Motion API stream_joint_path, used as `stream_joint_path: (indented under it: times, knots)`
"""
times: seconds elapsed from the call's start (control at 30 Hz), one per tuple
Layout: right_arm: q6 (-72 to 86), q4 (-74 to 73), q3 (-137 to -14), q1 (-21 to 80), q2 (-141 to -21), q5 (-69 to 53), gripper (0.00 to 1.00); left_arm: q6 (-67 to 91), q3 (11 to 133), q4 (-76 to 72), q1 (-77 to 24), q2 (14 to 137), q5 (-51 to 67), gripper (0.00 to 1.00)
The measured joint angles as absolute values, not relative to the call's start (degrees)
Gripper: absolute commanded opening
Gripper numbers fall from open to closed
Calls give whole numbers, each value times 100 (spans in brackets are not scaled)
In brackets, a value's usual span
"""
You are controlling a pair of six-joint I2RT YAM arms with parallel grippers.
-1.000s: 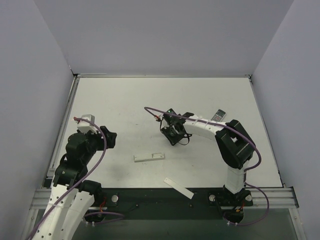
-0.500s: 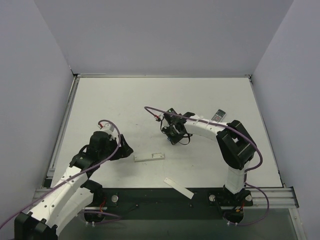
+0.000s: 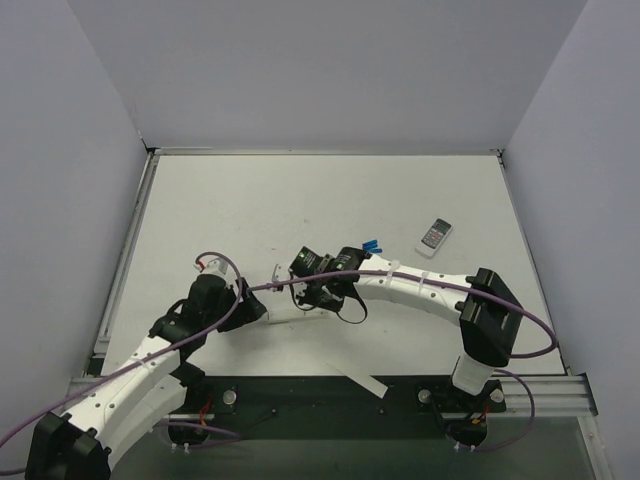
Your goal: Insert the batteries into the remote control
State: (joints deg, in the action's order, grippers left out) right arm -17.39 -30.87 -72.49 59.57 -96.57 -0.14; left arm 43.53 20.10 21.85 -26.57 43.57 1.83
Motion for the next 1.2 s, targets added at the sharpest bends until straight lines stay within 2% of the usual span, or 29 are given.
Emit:
stream_joint_path:
  times: [0.37,0.87,1.2]
  knots:
    - [-2569,-3922,-8110,6357,-10720,473,0,5017,1559,2110,-2657,3618,-279,73]
    - [-2877,-4252,-8418,6471,-11100,425,0,5194,1459,1610,-2657,4056,-252,62]
    - [-2880,-4316,-8600,6458,-11399,408,1,5212,1448,1479,-2657,4099,-183,62]
